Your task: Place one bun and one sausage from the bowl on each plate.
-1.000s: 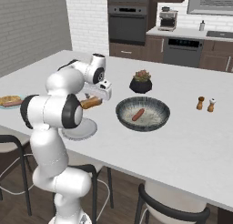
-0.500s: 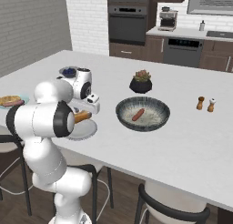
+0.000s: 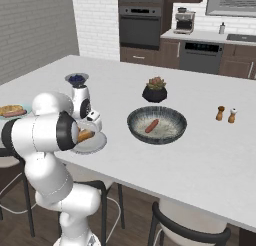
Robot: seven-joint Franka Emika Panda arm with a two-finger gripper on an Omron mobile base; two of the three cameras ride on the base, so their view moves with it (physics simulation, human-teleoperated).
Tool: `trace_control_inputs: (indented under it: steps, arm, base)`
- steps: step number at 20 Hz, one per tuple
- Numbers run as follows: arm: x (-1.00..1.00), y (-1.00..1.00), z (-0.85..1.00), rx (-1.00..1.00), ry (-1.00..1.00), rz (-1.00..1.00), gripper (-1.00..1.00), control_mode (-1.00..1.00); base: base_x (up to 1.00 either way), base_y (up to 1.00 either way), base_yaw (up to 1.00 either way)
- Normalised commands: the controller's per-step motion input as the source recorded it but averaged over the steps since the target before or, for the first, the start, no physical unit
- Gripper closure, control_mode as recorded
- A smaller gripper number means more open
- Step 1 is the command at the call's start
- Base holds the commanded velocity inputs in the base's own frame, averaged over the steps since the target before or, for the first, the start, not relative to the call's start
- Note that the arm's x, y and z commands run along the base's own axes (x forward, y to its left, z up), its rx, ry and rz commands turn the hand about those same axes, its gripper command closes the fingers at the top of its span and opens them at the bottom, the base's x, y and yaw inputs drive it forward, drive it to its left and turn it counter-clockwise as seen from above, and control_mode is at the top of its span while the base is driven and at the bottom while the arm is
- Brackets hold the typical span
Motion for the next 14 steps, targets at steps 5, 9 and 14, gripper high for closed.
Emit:
trace_control_inputs:
  steps: [5, 9, 14]
  arm:
    - [0.0, 0.0, -0.25, 0.0, 0.0, 0.0, 1.0, -1.0]
    - [0.01, 0.03, -0.13, 0.0, 0.0, 0.0, 1.0, -1.0]
    - [0.09, 0.03, -0.12, 0.0, 0.0, 0.0, 1.0, -1.0]
  base:
    - [0.0, 0.0, 0.0]
    - [0.0, 0.0, 0.0]
    - [0.0, 0.0, 0.0]
